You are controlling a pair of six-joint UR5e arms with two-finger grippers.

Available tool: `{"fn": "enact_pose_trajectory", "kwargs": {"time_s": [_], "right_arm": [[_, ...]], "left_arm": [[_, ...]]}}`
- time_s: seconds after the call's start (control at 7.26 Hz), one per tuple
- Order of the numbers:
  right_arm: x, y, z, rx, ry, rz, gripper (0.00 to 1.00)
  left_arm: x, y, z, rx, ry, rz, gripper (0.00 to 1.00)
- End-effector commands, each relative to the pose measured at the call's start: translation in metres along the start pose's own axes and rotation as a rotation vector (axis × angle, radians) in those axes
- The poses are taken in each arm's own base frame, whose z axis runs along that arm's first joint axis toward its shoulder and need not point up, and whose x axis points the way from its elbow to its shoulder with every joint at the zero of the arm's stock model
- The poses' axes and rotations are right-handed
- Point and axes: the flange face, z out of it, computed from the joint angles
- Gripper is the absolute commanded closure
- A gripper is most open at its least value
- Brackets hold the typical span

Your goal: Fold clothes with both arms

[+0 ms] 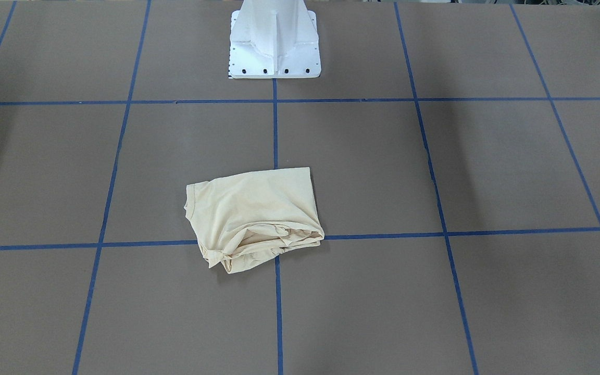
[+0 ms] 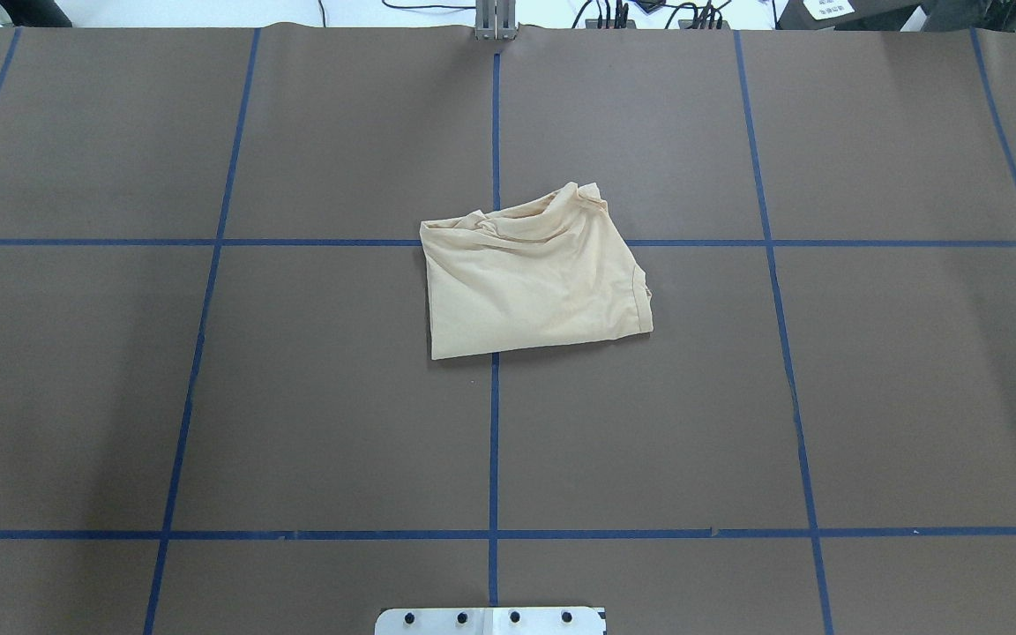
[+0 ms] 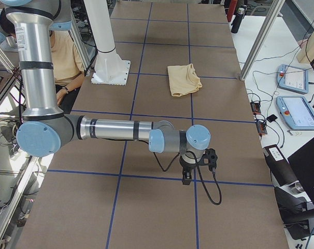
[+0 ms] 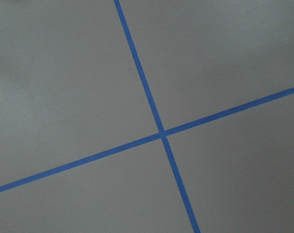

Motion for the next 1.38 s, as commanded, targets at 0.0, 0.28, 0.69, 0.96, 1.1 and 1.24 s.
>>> {"fn": "enact_pose_trajectory", "kwargs": {"time_s": [0.0, 0.28, 0.69, 0.96, 1.1, 1.24], "right_arm": [[-0.009, -0.003, -0.008, 0.003, -0.016, 0.001, 0.00], [-0.019, -0.002, -0.018, 0.007, -0.016, -0.001, 0.00], [-0.019, 0.007, -0.022, 0.016, -0.006, -0.007, 0.00], [-0.016, 0.002, -0.020, 0.019, 0.026, -0.010, 0.00], [-0.011, 0.003, -0.018, 0.016, 0.051, -0.003, 0.00], [-0.011, 0.006, -0.019, 0.019, 0.053, -0.004, 0.00]], "left_arm": [[0.005, -0.007, -0.006, 0.015, 0.007, 0.014, 0.01], [0.006, 0.008, -0.004, 0.014, 0.029, 0.012, 0.01], [0.006, 0.013, -0.002, 0.004, 0.018, 0.007, 0.01], [0.010, 0.005, -0.008, 0.026, 0.017, 0.023, 0.01], [0.020, 0.007, -0.018, 0.037, 0.066, 0.021, 0.01], [0.031, 0.012, -0.021, 0.032, 0.162, -0.071, 0.01]]}}
